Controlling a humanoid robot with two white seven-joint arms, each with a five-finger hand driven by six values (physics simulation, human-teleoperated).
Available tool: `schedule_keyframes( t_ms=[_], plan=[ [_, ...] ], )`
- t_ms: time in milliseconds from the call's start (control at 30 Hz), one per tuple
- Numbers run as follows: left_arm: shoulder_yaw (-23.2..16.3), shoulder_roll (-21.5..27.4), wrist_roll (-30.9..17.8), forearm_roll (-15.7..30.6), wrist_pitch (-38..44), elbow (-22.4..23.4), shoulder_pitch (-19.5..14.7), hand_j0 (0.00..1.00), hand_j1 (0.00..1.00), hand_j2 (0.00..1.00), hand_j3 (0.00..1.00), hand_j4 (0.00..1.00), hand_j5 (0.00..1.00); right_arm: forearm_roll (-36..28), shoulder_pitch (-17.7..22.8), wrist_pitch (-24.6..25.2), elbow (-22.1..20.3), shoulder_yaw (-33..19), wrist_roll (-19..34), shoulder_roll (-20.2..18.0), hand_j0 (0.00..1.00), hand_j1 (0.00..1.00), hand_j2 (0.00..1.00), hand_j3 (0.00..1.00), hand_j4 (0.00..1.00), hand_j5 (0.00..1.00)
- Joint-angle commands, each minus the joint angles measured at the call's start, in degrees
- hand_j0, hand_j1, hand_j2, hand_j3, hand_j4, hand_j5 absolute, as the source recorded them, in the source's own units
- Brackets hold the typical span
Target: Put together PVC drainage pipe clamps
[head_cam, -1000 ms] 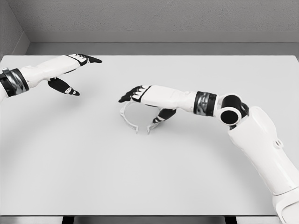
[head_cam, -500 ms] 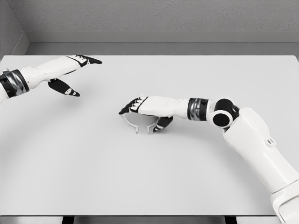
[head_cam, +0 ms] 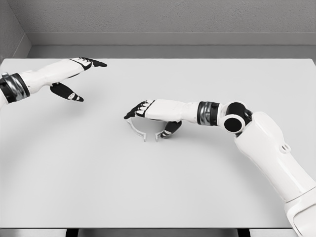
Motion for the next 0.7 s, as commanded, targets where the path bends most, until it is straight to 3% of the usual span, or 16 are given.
schedule_keyframes(
  t_ms=[0, 667],
  plan=[
    [0.06, 0.04, 0.03, 0.42, 0.13, -0.01, 0.00, 1.00, 1.00, 1.00, 1.00, 1.00, 1.00, -0.40, 0.00, 0.15, -0.03, 0.29, -0.03, 0.34, 1.00, 1.00, 1.00, 1.00, 1.00, 1.00],
    [0.15, 0.04, 0.03, 0.42, 0.13, -0.01, 0.00, 1.00, 1.00, 1.00, 1.00, 1.00, 1.00, -0.67, -0.79, 0.15, -0.82, 2.31, -0.03, 1.48, 1.00, 1.00, 1.00, 1.00, 1.00, 1.00]
  ],
)
